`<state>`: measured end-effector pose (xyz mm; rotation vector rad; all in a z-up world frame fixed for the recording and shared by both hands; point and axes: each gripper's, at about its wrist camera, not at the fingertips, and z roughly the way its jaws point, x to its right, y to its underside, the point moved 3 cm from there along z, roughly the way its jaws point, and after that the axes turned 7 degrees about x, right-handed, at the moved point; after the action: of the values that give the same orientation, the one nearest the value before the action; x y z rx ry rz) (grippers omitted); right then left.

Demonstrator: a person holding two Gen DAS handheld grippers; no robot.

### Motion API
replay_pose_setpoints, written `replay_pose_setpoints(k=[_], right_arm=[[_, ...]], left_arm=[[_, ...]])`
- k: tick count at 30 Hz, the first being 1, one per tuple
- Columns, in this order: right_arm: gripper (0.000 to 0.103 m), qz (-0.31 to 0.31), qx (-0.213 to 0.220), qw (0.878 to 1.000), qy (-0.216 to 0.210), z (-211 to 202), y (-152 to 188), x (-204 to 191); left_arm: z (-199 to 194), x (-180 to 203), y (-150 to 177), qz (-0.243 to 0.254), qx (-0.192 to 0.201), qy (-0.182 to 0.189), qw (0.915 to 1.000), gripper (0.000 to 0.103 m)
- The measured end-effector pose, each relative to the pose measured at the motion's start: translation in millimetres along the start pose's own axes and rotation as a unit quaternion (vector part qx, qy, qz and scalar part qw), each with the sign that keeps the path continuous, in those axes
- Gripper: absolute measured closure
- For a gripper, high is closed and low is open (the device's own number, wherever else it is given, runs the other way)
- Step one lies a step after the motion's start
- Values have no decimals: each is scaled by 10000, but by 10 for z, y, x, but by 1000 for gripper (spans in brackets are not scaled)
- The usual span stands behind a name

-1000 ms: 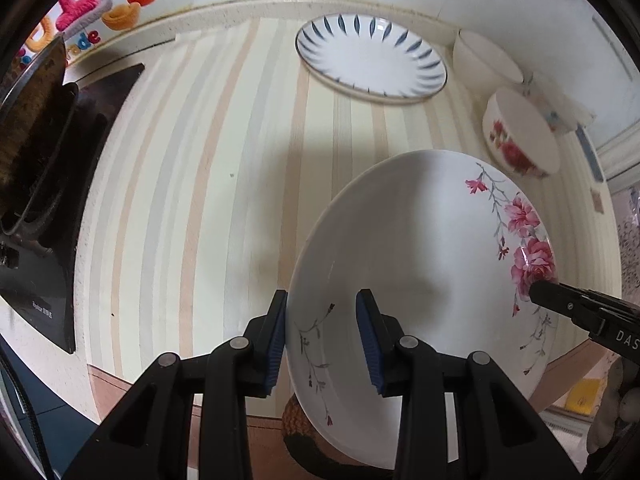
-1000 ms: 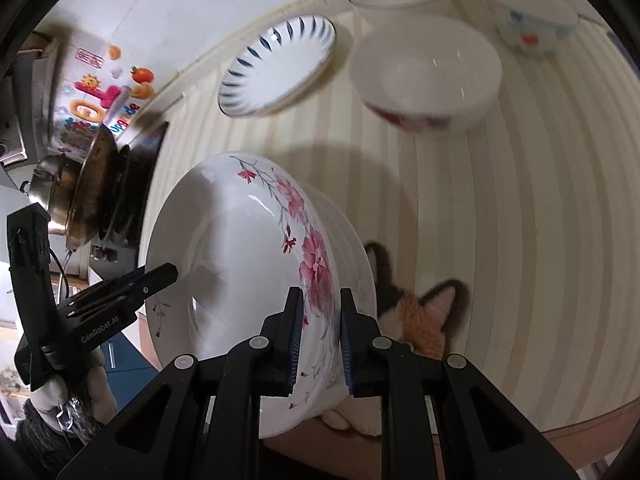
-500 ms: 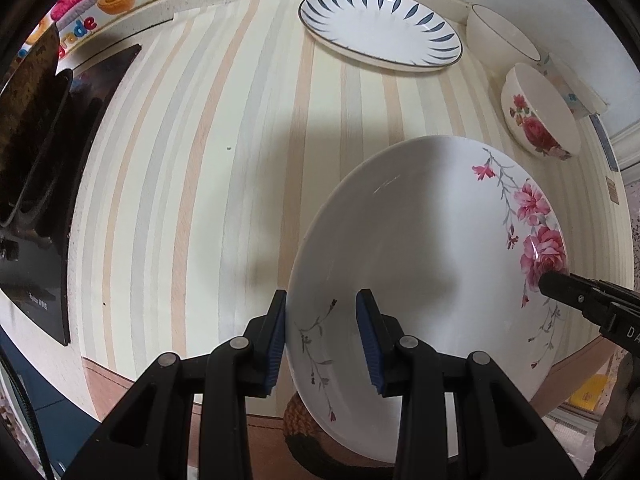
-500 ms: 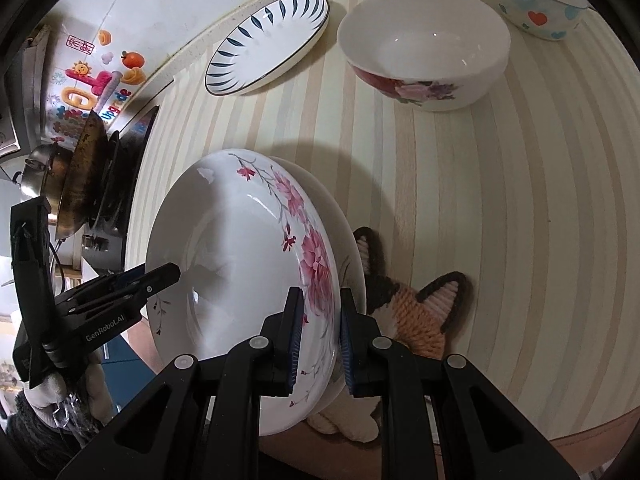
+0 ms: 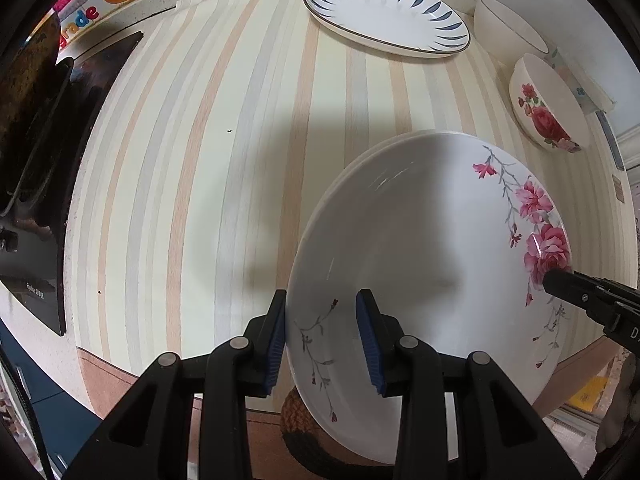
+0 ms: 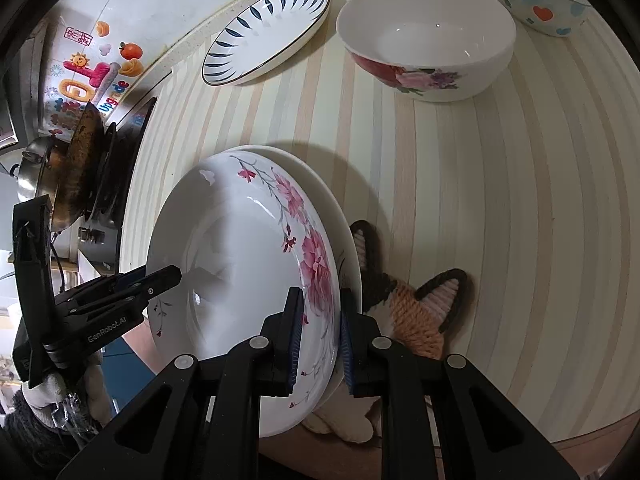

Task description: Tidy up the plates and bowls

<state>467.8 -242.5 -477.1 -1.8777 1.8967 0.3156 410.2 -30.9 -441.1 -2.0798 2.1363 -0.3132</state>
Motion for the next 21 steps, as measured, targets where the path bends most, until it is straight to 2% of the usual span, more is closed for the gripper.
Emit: replay_pose_setpoints(k=[15,21], right_arm=[[81,67,-288,9996,-12,-10,-47,19],[81,152,-488,9987,-55,-32,-22,47]], left_arm=[[139,53,3,23,-78,-62,9999,71],[4,48,-1,15,7,-57,10000,71]])
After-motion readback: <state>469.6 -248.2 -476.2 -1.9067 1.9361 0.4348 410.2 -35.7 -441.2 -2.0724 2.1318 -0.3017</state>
